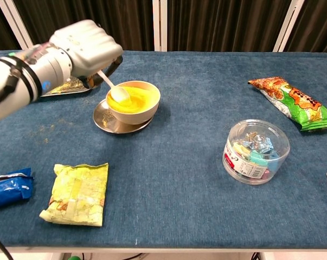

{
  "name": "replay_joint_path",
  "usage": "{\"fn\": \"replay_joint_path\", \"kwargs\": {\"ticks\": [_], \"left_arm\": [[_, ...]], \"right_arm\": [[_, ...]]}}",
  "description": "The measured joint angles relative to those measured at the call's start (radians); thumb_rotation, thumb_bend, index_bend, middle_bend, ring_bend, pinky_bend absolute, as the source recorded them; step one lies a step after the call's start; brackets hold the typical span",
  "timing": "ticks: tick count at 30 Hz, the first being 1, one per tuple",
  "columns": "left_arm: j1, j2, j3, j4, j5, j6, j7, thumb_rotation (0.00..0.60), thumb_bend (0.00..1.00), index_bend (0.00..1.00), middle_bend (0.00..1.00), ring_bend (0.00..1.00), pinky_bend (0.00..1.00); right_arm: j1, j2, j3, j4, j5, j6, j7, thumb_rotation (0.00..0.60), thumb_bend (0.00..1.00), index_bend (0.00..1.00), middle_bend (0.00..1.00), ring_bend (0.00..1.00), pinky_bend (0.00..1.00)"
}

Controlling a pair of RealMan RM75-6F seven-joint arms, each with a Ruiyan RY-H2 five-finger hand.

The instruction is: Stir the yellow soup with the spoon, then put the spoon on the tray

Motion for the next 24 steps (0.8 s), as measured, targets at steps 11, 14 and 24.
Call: {"fn": "replay_joint_path", "kwargs": {"ticks": [11,14,24], "left_arm": [[0.026,0.003,-0.054,-0.003,-0.045,-0.080,-0.208,0.600,0.50,0.63,0.55,0.33,0.19],[0.033,0.009,-0.061,-0.011,-0.046,-0.100,-0.251,0.600,0.50,0.63,0.55,0.33,0.19],[0.046,0.069,-0.098,-0.068,-0.077,-0.153,-0.371,0.600,0.50,0.63,0.54,0.33,0.19]], "right_arm": [[0.005,-0.002,0.003,-0.003,0.001,-0.008,-0.003,0.600,0.24,0.10,0.19,0.08,0.20],[0.006,-0.004,0.002,-0.005,0.001,-0.011,-0.006,0.600,0.24,0.10,0.19,0.08,0.20],[0.000,0.000,0.003,-0.007,0.001,0.000,-0.006,0.600,0.24,0.10,0.19,0.08,0.20]]}}
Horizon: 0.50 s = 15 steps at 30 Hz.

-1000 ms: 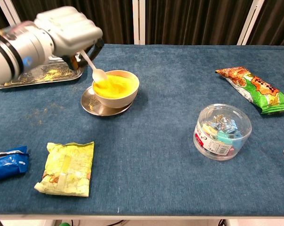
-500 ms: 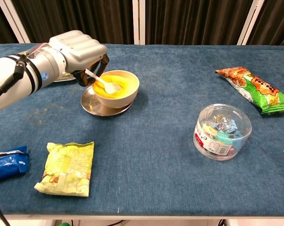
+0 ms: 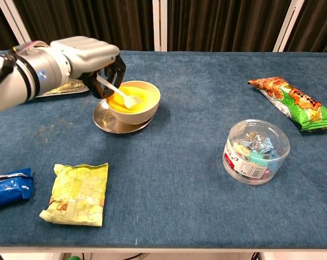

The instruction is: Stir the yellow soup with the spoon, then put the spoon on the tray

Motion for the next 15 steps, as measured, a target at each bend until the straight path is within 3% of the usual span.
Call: {"fn": "replay_joint_path", "kwargs": {"ticks": [15], "left_arm": [[-0.021,0.114,-0.034,-0.108,-0.105,-0.013,-0.037,0.600,0.51,0.63,0.55,0.33,0.19]], "right_arm": [[0.001,-0.004,0.002,0.010,-0.002,0.004,0.013,0.600,0.24,0.10,0.19,0.08,0.20]]}}
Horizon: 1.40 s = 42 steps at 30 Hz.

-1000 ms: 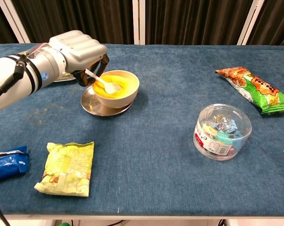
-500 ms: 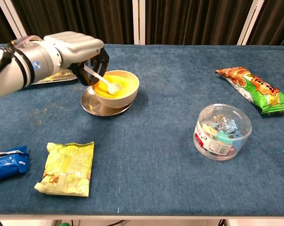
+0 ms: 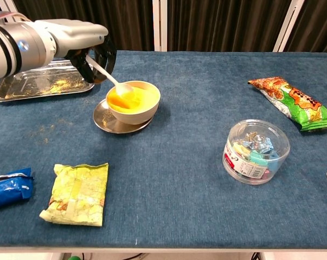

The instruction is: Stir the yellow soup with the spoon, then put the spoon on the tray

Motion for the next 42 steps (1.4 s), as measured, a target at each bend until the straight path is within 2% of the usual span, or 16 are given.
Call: {"fn": "replay_joint_path", "kwargs": {"ticks": [5,9,19,31,42], "left_arm": [[-0.012,0.028,-0.009,-0.024,-0.036,-0.008,-0.022,0.600,0.51,0.63,0.55,0.33,0.19],[-0.021,0.034,0.002,-0.029,-0.030,0.013,-0.003,0.600,0.51,0.63,0.55,0.33,0.19],[-0.054,-0.036,0.126,-0.008,0.128,0.178,0.259,0.600,0.51,0.64,0.55,0.33,0.19],[-0.086,-0.129,0.231,0.059,0.325,0.282,0.528,0.600,0.51,0.63,0.56,0.33,0.19],[-0.058,-0.144,0.223,0.100,0.381,0.296,0.522,0.600,0.51,0.63,0.56,0.33,0.19]], "right_arm": [[-0.003,-0.001,-0.001,0.007,0.000,0.004,0.006,0.600,0.24,0.10,0.19,0.08,0.20],[-0.006,-0.002,-0.001,0.011,0.000,0.009,0.012,0.600,0.24,0.10,0.19,0.08,0.20],[-0.007,-0.004,-0.002,0.012,-0.003,0.011,0.012,0.600,0.24,0.10,0.19,0.08,0.20],[-0.010,0.001,-0.001,0.003,-0.002,0.015,0.006,0.600,0.24,0.10,0.19,0.08,0.20],[-0.009,0.005,0.000,-0.008,-0.002,0.013,-0.005,0.600,0.24,0.10,0.19,0.08,0.20]]}}
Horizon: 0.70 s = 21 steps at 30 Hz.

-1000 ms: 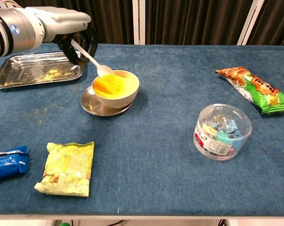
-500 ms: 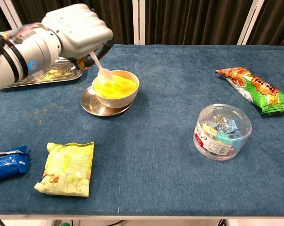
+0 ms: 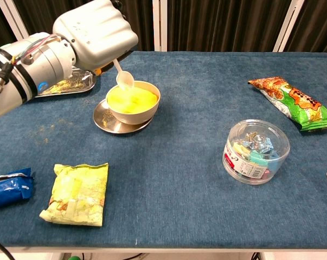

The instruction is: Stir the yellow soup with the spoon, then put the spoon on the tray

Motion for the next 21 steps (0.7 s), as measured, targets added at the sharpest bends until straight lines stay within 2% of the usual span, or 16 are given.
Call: {"fn": "replay_joint_path", "kwargs": {"ticks": [21], "left_arm": [[0.058,-0.001,0.009,0.093,0.092,-0.018,0.061,0.600,0.51,0.63,0.56,0.33,0.19]], "right_arm": [[0.007,0.007,0.003,-0.026,0.004,-0.015,-0.025,0.600,0.24,0.10,0.19,0.08,0.20]]}}
